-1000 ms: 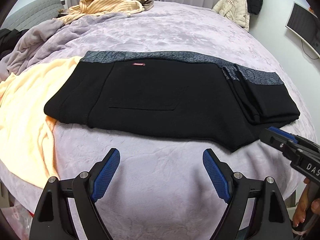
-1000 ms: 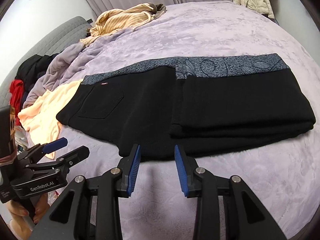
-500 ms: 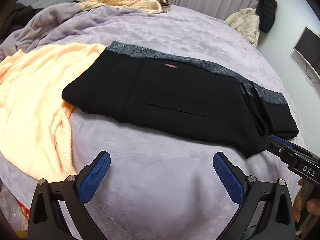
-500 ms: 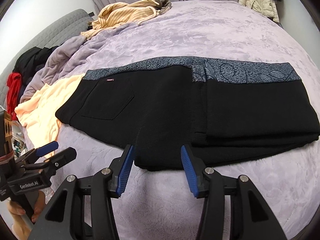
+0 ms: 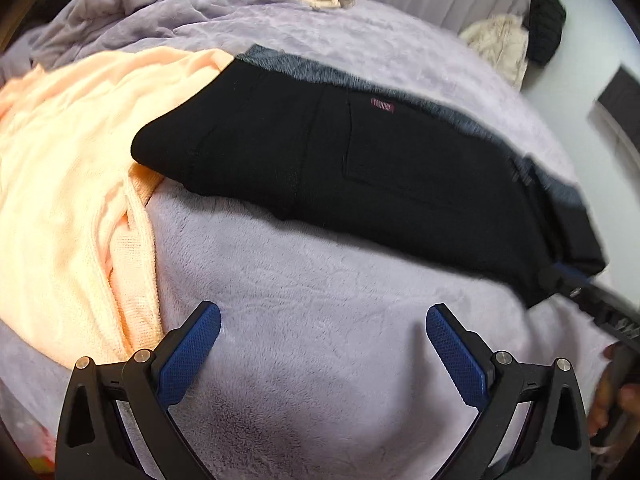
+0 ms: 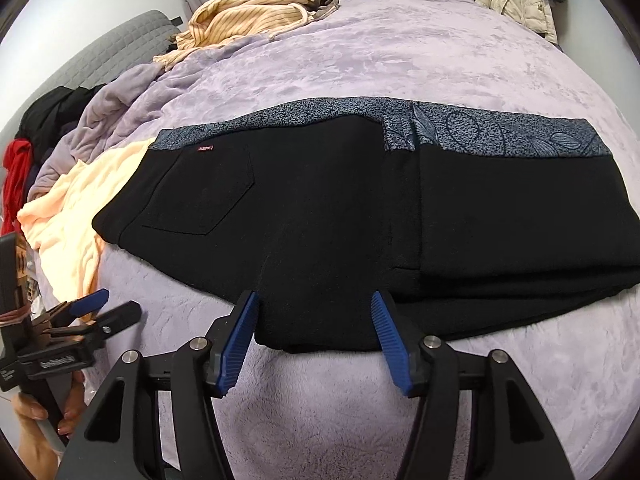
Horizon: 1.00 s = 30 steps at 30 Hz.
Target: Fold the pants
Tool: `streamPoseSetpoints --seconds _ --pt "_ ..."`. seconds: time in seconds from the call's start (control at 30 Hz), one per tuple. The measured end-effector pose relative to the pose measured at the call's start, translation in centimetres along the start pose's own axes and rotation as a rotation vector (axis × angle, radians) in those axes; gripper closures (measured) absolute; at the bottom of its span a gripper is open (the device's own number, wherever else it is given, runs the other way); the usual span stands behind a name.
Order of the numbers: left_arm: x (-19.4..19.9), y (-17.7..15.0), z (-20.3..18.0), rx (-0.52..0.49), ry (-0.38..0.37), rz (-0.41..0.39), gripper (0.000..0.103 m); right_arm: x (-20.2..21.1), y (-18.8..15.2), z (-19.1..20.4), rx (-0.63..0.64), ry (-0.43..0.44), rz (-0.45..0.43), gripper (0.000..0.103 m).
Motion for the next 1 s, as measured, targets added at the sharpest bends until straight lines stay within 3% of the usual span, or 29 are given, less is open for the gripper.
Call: streamPoseSetpoints --seconds 0.1,0.17,0.4,0.73,0.93,1.0 --pt "1.3 1.1 1.6 0.139 -0.156 -0.019 0.0 -0.4 -0.1 0.0 -0.011 0.011 0.002 0.038" --pt "1.7 1.9 2.3 0.194 -0.208 -0.026 0.0 -0.6 -0.1 0.0 -0.017 0.017 0.002 0.036" --pt "0.5 4.1 2.5 0.22 -0.231 -0.015 0.0 -1.2 0.2 0.4 -0.001 0.001 0.011 0.031" --pt "-2.4 6.4 2.1 0.297 -0.377 0.029 0.0 -1.3 0.2 0.2 0.007 0.003 0.018 0.031" --pt "-3.4 7.9 1.9 0.355 -0.362 0.05 0.0 -1.3 0.2 0.1 0.005 0.003 0.018 0.031" --pt "-2.6 8.2 1.2 0.334 -0.352 0.016 0.0 -1.4 0.2 0.1 0.01 0.002 0.018 0.031"
Point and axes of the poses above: each gripper's, at about its wrist camera, not at the fingertips, and x roughly against the way its jaws point, z to its left, y to its top, the point moved 4 cm from there along -x, roughly the way its jaws point, and after that the axes turned 10 degrees about x, right-handed, at the moved point
